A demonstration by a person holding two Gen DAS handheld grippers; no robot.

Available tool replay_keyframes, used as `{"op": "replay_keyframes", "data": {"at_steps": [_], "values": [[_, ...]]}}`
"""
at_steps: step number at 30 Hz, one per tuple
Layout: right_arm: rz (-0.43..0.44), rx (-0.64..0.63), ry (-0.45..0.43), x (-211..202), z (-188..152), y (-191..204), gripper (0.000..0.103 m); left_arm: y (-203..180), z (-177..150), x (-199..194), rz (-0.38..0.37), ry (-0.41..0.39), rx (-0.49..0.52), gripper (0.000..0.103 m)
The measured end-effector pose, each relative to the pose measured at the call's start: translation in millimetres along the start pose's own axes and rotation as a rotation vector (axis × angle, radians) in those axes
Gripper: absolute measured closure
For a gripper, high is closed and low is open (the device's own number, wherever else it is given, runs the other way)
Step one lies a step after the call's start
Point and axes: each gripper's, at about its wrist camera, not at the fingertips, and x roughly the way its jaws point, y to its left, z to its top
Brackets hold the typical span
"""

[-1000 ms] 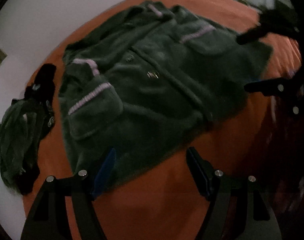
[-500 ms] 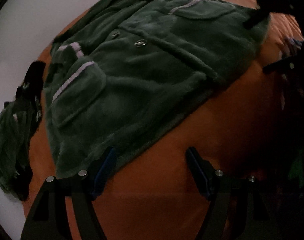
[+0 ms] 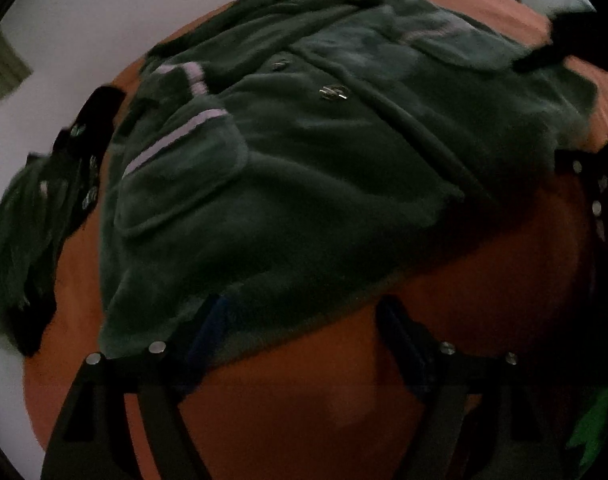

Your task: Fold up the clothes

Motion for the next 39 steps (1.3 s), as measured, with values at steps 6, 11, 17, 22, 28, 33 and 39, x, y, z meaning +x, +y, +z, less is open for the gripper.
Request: {"op": "replay_keyframes", "data": {"at_steps": [6,11,17,22,28,33,39], "values": [[-0.005,0.020,0.010,3.7,-0.6,-2.1,0.033,-5.1,8.3,4.5,0.024,-0.011,0.021,0.022],[-0.009,-0.004,-0.009,1.4,0.3,4.8,0.050,-12.1,10.0,8.1,0.021,-0.020,0.097,0.025],[-0.087,-0.060,-0.078,-10.1,3.8,11.6,0.078,-9.4,12.8,9.1,0.060,-0.046,0.151,0.029],[-0.096,-0.089,-0.067,-4.7,5.5,13.4,0.078,-0.5,9.9,12.3,0.055,-0.023,0.157,0.029],[-0.082,-0.094,-0.060,-1.2,-0.4,14.2,0.078,9.7,0.1,15.9,0.055,-0.012,0.179,0.029],[-0.107,-0.168,-0.034,-5.8,-14.1,10.5,0.077,17.7,-8.0,12.6,0.096,-0.016,0.219,0.028],[-0.170,-0.259,0.039,13.8,-42.2,-9.0,0.069,40.7,-18.3,13.4,0.105,-0.013,0.211,0.023]]}}
